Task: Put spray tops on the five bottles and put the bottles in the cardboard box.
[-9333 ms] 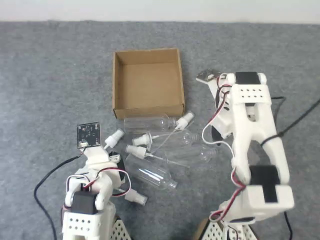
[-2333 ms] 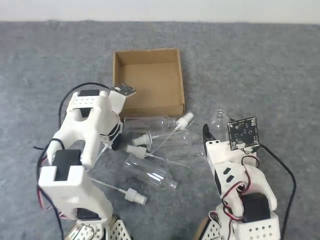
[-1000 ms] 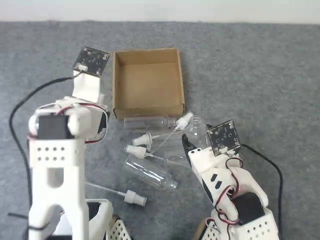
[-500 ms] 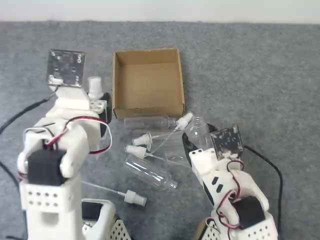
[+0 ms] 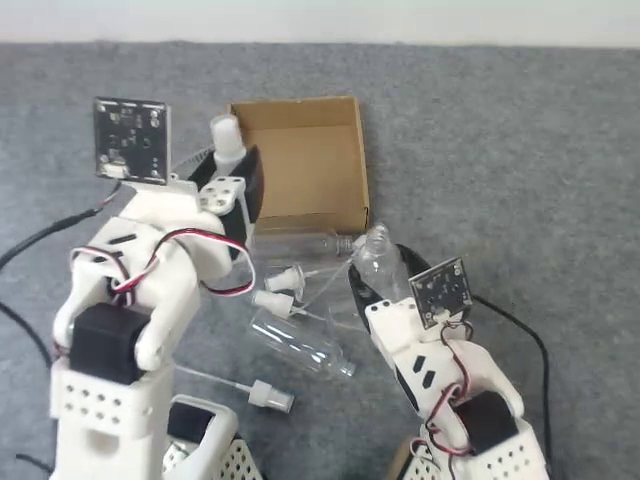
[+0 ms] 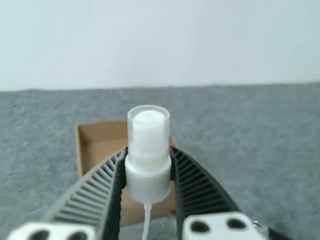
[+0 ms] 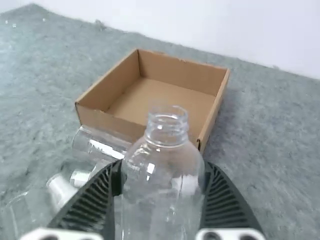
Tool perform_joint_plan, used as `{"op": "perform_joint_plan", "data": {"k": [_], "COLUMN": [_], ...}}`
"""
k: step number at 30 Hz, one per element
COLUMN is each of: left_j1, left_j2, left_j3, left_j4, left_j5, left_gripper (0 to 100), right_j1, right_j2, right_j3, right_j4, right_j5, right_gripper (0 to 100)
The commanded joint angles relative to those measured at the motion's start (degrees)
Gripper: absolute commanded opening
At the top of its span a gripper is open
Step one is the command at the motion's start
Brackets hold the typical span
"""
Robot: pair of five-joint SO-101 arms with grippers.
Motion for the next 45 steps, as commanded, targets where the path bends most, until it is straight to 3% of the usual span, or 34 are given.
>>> {"op": "perform_joint_plan", "data": {"k": [1, 13, 20, 33, 45], "left_j1": [2.55, 5.98, 11.34, 16.35, 16.44], "left_j2": [-1.41, -1.41, -0.97, -1.41, -1.49], "left_j3": [-2.42, -2.33, -2.07, 9.36, 11.47], "left_j4": [-4.31, -13.98, -16.88, -34.2, -34.9], "left_j5": [2.29, 3.69, 3.69, 3.52, 3.69], "left_gripper": [1, 1, 1, 1, 1], "right_j1": [-0.48, -0.66, -2.59, -4.97, -4.62], "right_j2": [-0.04, -0.13, 0.48, 0.04, -0.04], "right_j3": [2.2, 6.42, 7.65, 7.65, 7.65], "right_j4": [-7.34, -13.67, -16.13, -14.29, -14.73], "right_j5": [-0.18, -0.18, 1.58, 4.31, 4.31], "right_gripper": [6.5, 6.5, 6.5, 6.5, 6.5]}}
